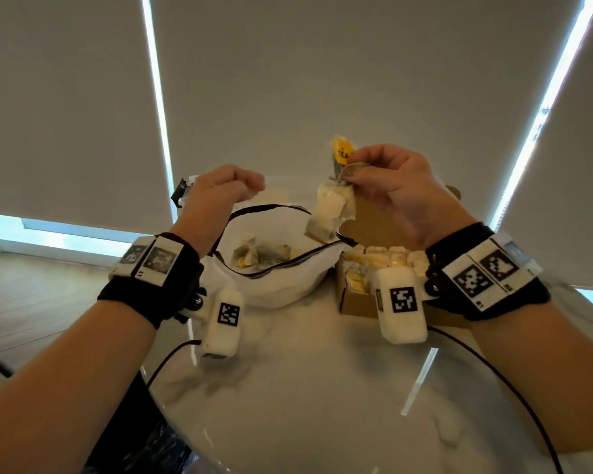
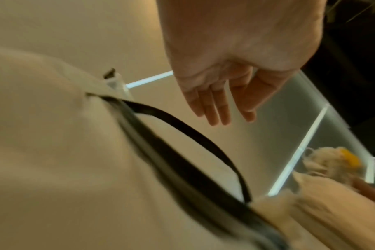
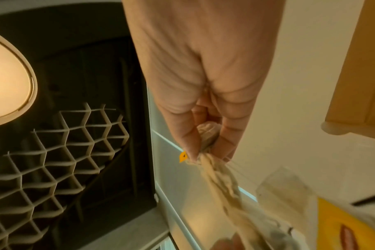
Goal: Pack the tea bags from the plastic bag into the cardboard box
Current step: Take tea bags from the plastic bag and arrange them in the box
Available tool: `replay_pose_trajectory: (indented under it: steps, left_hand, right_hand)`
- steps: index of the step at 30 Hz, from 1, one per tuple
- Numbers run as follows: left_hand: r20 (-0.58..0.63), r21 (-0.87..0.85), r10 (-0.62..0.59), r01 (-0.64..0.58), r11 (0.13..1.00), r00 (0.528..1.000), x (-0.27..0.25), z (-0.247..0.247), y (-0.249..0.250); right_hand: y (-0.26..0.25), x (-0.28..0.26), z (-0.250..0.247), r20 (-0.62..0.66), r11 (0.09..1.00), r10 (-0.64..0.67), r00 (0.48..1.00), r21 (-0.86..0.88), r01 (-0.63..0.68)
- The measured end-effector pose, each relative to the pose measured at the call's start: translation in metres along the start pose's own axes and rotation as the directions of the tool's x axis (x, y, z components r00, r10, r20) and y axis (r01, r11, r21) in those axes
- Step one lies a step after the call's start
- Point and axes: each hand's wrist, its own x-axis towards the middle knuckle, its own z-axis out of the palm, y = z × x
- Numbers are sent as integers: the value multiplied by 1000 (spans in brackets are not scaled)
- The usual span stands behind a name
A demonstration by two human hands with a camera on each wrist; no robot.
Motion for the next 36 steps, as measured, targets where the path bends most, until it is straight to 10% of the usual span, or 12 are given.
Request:
replay_pose_trajectory:
  steps: [10, 13, 16, 19, 22, 30, 36]
  left_hand:
    - [601, -17, -28, 48, 999, 799, -26, 127, 24]
    - [702, -104, -117, 265, 959, 702, -32, 151, 12]
    - [769, -309, -199, 627, 715, 607, -36, 168, 3]
    - [756, -492, -241, 771, 403, 608, -34, 176, -2]
    - [788, -552, -142, 789, 269, 599, -32, 177, -4]
    - [634, -532, -333, 707, 467, 698, -30, 190, -15]
    - [479, -531, -340, 576, 621, 809, -30, 183, -23]
  right_hand:
    - [-10, -31, -40, -112, 972, 55, 992, 231, -27]
    - [-6, -39, -59, -175, 956, 60, 983, 293, -6]
    - [4, -44, -74, -248, 955, 72, 966, 297, 5]
    - [19, -47, -82, -297, 955, 110, 948, 298, -17]
    - [32, -50, -86, -316, 967, 145, 938, 248, -66]
    - [56, -48, -77, -333, 955, 92, 938, -239, -178]
    - [54, -51, -70, -199, 969, 191, 961, -117, -217]
